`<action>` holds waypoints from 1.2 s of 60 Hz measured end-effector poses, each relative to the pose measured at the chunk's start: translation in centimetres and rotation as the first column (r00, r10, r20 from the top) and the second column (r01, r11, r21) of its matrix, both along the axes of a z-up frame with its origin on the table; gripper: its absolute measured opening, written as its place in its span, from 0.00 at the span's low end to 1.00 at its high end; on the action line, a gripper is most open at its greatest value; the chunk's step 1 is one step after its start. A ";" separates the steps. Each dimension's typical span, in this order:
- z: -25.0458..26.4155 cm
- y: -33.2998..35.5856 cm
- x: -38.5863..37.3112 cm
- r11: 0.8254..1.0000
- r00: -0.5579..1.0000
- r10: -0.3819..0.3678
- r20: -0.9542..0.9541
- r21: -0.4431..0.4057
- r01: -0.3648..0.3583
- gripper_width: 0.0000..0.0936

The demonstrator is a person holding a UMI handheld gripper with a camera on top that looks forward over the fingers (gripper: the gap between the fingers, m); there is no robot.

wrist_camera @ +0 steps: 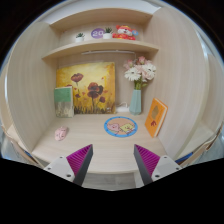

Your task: Arrange mouse

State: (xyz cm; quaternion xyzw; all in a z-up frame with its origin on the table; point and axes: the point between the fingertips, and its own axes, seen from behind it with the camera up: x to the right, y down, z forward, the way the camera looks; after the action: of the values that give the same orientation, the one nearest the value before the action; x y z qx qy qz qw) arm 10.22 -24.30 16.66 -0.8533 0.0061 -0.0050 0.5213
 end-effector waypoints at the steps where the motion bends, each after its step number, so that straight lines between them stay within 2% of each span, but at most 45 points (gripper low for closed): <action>1: -0.3 -0.1 -0.2 1.000 1.000 0.004 0.003 -0.008 -0.004 0.89; 12: -7.1 -0.9 -4.5 0.989 0.999 0.034 0.014 -0.142 -0.032 0.88; 23: -12.8 0.2 -14.8 0.960 0.990 0.138 -0.024 -0.244 -0.140 0.88; 29: -14.6 2.7 -21.0 0.939 0.977 0.208 -0.041 -0.271 -0.211 0.89; 36: -15.8 7.5 -26.9 0.927 0.967 0.250 -0.057 -0.274 -0.256 0.90; 45: -16.2 14.8 -31.5 0.931 0.966 0.250 -0.069 -0.255 -0.259 0.90; 59: -16.4 23.1 -32.8 0.948 0.982 0.180 -0.063 -0.255 -0.190 0.88; 69: -17.9 23.9 -31.5 0.944 0.989 0.138 -0.043 -0.297 -0.145 0.74; 72: -17.9 24.0 -31.8 0.947 0.988 0.143 -0.053 -0.283 -0.152 0.64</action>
State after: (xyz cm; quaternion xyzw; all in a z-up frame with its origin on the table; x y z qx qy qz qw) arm -21.58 -0.32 -1.20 -0.9177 -0.0501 0.0464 0.3913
